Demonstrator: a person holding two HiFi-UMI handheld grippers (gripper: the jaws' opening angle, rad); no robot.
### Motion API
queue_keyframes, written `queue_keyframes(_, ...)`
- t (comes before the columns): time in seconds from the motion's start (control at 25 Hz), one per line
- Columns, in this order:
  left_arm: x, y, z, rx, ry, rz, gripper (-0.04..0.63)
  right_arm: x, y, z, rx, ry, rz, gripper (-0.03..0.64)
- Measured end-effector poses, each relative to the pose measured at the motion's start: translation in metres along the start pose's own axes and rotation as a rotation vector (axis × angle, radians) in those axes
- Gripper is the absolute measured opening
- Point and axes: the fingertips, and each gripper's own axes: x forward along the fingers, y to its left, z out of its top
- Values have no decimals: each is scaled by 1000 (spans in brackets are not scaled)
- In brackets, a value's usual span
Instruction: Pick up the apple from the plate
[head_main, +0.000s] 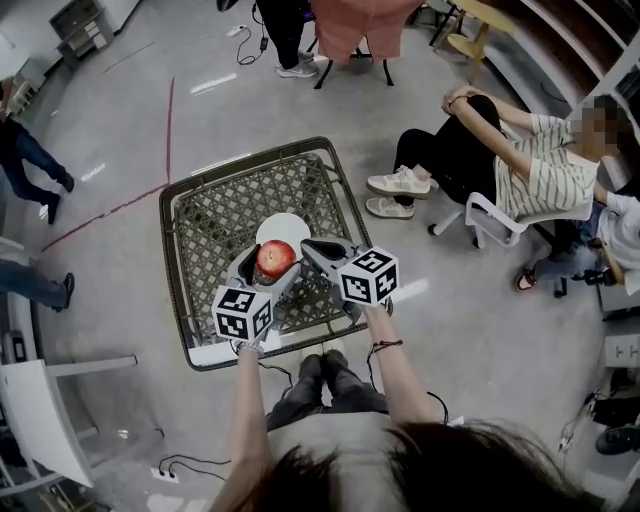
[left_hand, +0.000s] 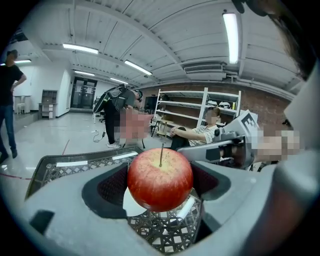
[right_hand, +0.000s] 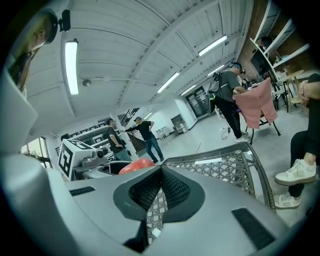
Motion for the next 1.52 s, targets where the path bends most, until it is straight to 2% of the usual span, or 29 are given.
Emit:
queue_keyframes(0.56, -29, -22, 15, 24, -16, -23, 400, -28, 24, 11, -19, -27, 34, 9)
queue_keyframes(1.12, -35, -45, 20, 51, -37, -30, 400, -43, 35, 17, -59, -44, 82, 9)
queue_keyframes(1.52, -39, -60, 26, 55, -93, -26, 400, -56, 41, 20, -89, -67, 111, 9)
